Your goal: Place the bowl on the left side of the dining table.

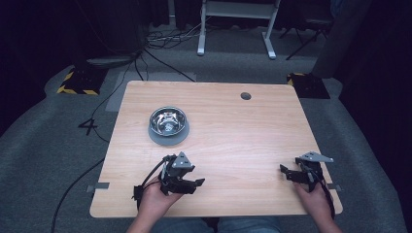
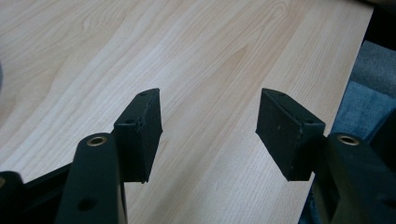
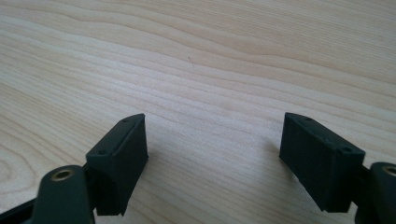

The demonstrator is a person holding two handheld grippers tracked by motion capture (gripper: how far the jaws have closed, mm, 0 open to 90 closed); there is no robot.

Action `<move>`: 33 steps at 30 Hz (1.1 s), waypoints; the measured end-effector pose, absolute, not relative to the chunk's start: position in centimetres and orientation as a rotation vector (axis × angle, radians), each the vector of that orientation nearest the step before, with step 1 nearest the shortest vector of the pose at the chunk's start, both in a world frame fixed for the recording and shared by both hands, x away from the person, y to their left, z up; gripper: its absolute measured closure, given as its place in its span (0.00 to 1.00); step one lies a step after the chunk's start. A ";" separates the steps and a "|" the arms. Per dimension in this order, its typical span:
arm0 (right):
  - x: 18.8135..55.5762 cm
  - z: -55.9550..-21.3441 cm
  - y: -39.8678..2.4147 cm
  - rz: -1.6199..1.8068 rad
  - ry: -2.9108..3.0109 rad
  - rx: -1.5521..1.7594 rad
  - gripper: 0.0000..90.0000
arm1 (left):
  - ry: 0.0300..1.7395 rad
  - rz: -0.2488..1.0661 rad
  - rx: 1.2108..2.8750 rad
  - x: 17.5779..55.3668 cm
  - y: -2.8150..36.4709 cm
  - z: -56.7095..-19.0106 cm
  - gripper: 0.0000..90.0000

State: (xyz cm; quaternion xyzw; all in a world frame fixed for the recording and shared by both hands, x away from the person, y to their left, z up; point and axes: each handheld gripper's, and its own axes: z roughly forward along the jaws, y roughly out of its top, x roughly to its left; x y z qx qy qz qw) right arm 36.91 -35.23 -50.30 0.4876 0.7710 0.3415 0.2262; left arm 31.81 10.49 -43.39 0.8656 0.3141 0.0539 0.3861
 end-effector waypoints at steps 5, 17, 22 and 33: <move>36.9 -50.3 -35.2 0.943 2.126 1.346 0.26 | 0.824 0.066 2.241 31.9 9.7 -44.7 0.45; 36.9 -50.3 -35.2 0.942 2.126 1.346 0.26 | 0.837 0.028 2.324 32.0 8.2 -46.7 0.44; 36.9 -50.3 -35.2 0.942 2.126 1.346 0.26 | 0.850 0.018 2.346 31.8 7.8 -47.2 0.44; 36.9 -50.3 -35.2 0.942 2.126 1.345 0.26 | 0.851 0.044 2.349 31.2 7.5 -48.3 0.41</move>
